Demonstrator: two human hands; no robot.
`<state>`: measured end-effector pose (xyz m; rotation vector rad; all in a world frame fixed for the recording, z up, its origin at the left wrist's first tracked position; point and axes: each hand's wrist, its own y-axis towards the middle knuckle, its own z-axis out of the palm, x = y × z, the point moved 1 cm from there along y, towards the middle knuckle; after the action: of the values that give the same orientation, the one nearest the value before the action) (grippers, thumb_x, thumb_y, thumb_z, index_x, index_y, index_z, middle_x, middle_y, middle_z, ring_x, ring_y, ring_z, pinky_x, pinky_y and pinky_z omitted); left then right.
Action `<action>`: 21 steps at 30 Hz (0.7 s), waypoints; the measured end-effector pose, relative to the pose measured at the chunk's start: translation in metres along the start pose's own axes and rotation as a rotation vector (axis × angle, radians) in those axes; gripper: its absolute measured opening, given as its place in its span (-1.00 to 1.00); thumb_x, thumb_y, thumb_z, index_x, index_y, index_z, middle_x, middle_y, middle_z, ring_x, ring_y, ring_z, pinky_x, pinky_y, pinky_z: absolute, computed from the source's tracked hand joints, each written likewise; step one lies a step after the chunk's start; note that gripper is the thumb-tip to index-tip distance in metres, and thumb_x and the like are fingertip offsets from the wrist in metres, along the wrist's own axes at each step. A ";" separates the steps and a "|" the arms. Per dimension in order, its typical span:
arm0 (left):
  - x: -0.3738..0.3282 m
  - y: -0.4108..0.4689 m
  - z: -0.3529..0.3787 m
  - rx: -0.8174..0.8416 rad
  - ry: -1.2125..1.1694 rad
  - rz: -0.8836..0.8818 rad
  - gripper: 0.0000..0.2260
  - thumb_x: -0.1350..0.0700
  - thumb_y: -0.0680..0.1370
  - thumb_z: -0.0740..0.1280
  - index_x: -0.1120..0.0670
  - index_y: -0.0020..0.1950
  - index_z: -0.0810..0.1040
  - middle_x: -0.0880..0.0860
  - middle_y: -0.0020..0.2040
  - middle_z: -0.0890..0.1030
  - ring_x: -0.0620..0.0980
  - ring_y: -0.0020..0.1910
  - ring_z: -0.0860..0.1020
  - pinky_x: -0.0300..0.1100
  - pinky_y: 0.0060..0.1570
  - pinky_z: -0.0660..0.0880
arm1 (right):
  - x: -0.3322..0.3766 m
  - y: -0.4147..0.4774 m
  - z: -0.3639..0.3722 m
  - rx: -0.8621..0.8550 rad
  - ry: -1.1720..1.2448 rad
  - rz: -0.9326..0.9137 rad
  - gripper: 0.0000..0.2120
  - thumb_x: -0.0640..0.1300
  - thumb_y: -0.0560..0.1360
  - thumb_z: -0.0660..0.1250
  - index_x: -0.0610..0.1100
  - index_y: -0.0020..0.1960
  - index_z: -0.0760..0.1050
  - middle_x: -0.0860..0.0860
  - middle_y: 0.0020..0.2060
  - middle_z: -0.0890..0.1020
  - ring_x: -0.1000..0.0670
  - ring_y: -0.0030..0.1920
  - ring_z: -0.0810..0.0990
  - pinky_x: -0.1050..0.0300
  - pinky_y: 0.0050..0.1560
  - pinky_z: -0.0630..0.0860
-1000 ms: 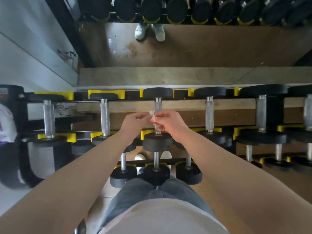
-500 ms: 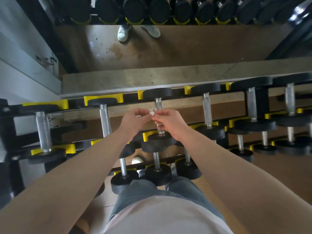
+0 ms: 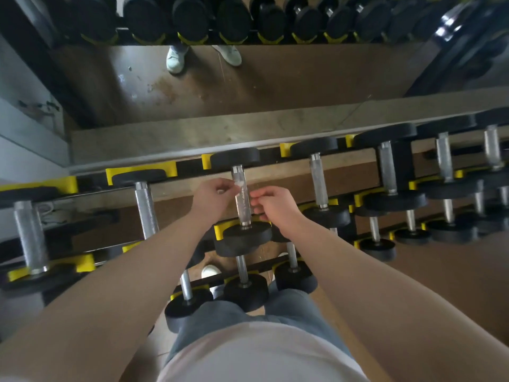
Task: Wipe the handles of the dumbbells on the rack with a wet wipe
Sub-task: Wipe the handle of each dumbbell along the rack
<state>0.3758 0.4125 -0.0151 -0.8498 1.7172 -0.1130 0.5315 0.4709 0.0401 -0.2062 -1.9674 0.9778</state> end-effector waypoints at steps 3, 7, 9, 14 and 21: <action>0.010 -0.014 -0.001 0.075 0.130 0.014 -0.82 -0.07 0.56 0.48 0.02 0.00 0.73 -0.06 0.00 0.71 -0.07 0.05 0.62 -0.12 0.14 0.50 | -0.008 -0.002 0.001 0.015 -0.036 0.023 -0.79 -0.27 0.63 0.25 -0.08 0.10 0.63 -0.05 -0.03 0.71 0.02 -0.08 0.64 0.07 0.06 0.63; 0.027 -0.037 0.000 0.243 0.417 -0.005 -0.89 0.02 0.62 0.40 0.01 0.01 0.68 -0.04 -0.05 0.63 -0.02 0.04 0.60 -0.14 0.01 0.43 | -0.011 -0.002 0.005 0.016 -0.093 0.019 -0.80 -0.28 0.62 0.27 -0.07 0.07 0.64 -0.02 -0.06 0.71 0.05 -0.10 0.64 0.15 0.02 0.62; 0.028 -0.039 0.003 0.184 0.271 -0.061 -0.89 0.01 0.64 0.38 0.01 0.01 0.66 -0.01 -0.01 0.64 0.02 0.08 0.60 -0.12 0.02 0.44 | -0.010 -0.001 0.007 0.026 -0.116 0.013 -0.79 -0.27 0.62 0.28 -0.04 0.03 0.64 0.00 -0.08 0.70 0.05 -0.11 0.64 0.18 -0.01 0.61; 0.010 -0.021 0.005 0.018 0.006 -0.083 -0.85 -0.01 0.63 0.38 0.05 -0.01 0.64 0.04 -0.01 0.64 0.03 0.03 0.56 -0.12 0.03 0.43 | -0.005 -0.001 0.005 0.032 -0.144 0.003 -0.80 -0.25 0.63 0.27 -0.03 0.03 0.63 0.01 -0.10 0.70 0.07 -0.14 0.64 0.18 -0.05 0.62; 0.020 -0.016 0.005 0.145 0.189 -0.086 -0.84 0.00 0.63 0.39 0.09 0.04 0.65 0.09 -0.03 0.65 0.09 0.02 0.59 -0.03 0.06 0.51 | -0.010 -0.003 0.009 -0.011 -0.173 0.007 -0.78 -0.26 0.62 0.28 0.01 0.00 0.62 0.03 -0.07 0.69 0.05 -0.06 0.66 0.08 0.11 0.63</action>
<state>0.3861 0.3902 -0.0247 -0.8256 1.8232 -0.3822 0.5306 0.4588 0.0327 -0.1392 -2.1304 1.0182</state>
